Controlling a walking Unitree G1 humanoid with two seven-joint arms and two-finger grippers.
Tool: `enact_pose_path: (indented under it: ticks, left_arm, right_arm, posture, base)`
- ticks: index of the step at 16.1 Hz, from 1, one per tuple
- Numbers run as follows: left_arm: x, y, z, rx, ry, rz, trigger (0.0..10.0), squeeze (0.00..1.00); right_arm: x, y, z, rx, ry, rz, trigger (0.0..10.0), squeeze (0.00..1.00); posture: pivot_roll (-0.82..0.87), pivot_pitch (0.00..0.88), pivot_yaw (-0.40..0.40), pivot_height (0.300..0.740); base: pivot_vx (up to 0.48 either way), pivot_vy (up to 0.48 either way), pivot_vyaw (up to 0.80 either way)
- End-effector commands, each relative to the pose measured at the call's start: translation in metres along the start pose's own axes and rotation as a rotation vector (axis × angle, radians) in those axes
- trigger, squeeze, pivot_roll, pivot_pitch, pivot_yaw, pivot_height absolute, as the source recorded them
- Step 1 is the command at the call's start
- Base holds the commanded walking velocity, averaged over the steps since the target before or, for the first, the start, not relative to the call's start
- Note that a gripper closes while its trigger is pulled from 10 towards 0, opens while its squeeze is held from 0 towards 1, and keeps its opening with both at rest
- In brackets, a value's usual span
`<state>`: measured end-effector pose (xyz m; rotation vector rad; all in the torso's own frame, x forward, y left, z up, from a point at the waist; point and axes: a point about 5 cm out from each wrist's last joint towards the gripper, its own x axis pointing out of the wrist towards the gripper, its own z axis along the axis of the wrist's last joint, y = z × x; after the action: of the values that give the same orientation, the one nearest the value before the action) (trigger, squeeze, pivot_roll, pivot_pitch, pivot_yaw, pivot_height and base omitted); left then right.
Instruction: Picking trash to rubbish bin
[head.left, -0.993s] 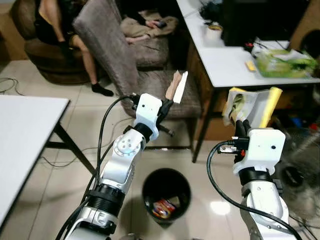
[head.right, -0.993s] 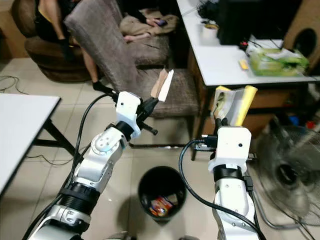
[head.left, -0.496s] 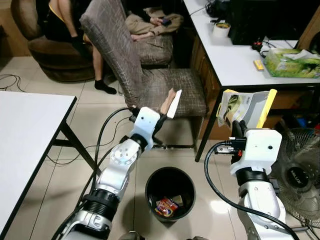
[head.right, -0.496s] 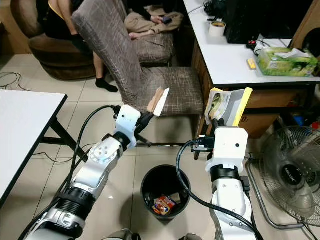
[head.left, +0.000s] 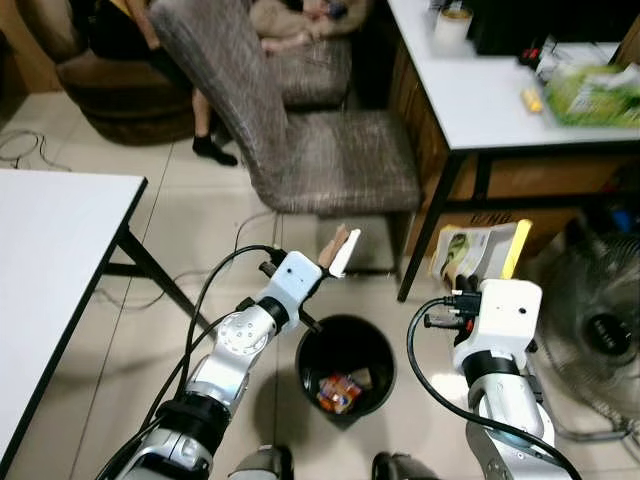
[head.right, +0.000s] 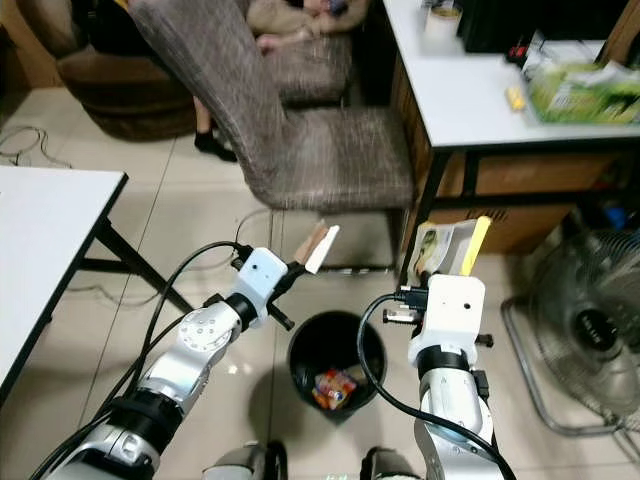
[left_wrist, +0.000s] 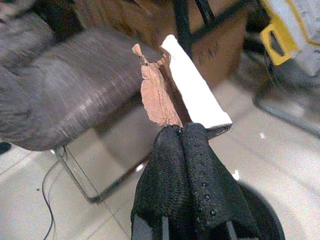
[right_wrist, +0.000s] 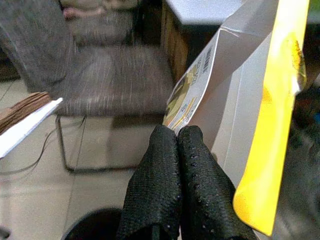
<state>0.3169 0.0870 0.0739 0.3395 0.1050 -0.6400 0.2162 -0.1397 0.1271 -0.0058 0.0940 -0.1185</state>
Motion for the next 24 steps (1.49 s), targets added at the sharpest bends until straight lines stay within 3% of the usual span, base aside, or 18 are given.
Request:
enact_pose_path:
  ticks: [1, 5, 8, 10, 12, 15, 20, 24]
  left_arm:
    - [0.000, -0.003, -0.005, 0.027, 0.023, -0.030, 10.0, 0.00]
    - [0.007, -0.009, -0.009, 0.078, 0.044, -0.084, 10.0, 0.00]
    - [0.012, -0.004, -0.006, 0.092, 0.049, -0.062, 10.0, 0.00]
    - [0.011, 0.009, -0.004, 0.091, 0.040, 0.013, 10.0, 0.00]
    - [0.007, 0.032, 0.004, 0.085, -0.008, 0.143, 10.0, 0.00]
    - [0.000, 0.049, 0.012, 0.088, -0.049, 0.211, 10.0, 0.00]
    - [-0.021, 0.063, -0.001, 0.129, -0.030, 0.200, 10.0, 0.00]
    - [-0.035, 0.083, -0.002, 0.182, -0.010, 0.204, 10.0, 0.00]
  right_arm:
    - [-0.004, 0.005, -0.009, 0.070, 0.052, -0.018, 10.0, 0.00]
    - [-0.010, 0.011, -0.020, 0.139, 0.108, -0.032, 10.0, 0.00]
    - [-0.014, 0.012, -0.034, 0.214, 0.163, -0.048, 10.0, 0.00]
    - [-0.012, 0.008, -0.042, 0.251, 0.183, -0.053, 10.0, 0.00]
    - [-0.003, 0.000, -0.054, 0.230, 0.215, -0.028, 10.0, 0.00]
    - [0.009, -0.007, -0.062, 0.222, 0.227, 0.007, 10.0, 0.00]
    - [0.033, -0.020, -0.068, 0.189, 0.218, 0.064, 10.0, 0.00]
    - [0.049, -0.012, -0.068, 0.187, 0.198, 0.162, 10.0, 0.00]
  posture:
    - [0.02, 0.275, 0.071, 0.740]
    - [-0.01, 0.298, 0.102, 0.740]
    - [-0.02, 0.306, 0.121, 0.740]
    - [-0.01, 0.305, 0.121, 0.740]
    - [0.05, 0.314, 0.105, 0.740]
    - [0.10, 0.326, 0.092, 0.740]
    - [0.18, 0.340, 0.078, 0.740]
    - [0.22, 0.353, 0.081, 0.740]
  base:
    - [0.000, 0.000, 0.00]
    - [0.000, 0.000, 0.00]
    - [0.000, 0.000, 0.00]
    - [0.000, 0.000, 0.00]
    - [0.000, 0.000, 0.00]
    - [0.000, 0.000, 0.00]
    - [0.000, 0.000, 0.00]
    - [0.000, 0.000, 0.00]
